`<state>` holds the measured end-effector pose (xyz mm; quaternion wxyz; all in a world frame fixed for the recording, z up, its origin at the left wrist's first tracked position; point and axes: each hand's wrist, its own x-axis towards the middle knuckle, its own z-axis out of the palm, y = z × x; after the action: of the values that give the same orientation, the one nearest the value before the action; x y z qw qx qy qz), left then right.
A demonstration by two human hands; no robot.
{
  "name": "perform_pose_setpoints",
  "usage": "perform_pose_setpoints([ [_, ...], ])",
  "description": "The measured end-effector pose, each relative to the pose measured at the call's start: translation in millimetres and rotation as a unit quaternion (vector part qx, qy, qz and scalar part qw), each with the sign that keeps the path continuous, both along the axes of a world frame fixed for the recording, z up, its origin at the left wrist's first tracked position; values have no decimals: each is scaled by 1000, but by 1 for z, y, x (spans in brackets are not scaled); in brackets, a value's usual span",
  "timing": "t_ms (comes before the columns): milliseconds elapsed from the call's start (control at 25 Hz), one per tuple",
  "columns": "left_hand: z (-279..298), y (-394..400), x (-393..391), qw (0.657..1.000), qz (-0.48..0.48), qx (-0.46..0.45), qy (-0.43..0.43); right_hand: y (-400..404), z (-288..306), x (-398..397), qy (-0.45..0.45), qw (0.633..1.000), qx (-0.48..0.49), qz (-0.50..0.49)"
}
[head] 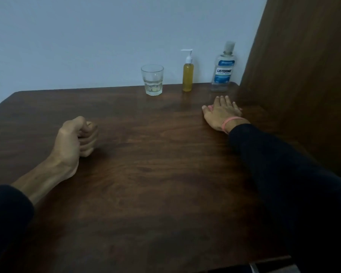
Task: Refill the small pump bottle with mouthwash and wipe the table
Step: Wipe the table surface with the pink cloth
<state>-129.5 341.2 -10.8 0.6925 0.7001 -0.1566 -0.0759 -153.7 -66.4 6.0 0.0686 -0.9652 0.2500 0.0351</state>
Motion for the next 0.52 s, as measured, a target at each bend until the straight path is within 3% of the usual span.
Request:
perform_pose_setpoints([
  [400, -3, 2, 10, 1000, 4, -6, -9, 69, -3, 67, -8, 997, -9, 76],
  [520, -2, 1, 7, 1000, 17, -8, -12, 124, -5, 74, -17, 987, -11, 158],
])
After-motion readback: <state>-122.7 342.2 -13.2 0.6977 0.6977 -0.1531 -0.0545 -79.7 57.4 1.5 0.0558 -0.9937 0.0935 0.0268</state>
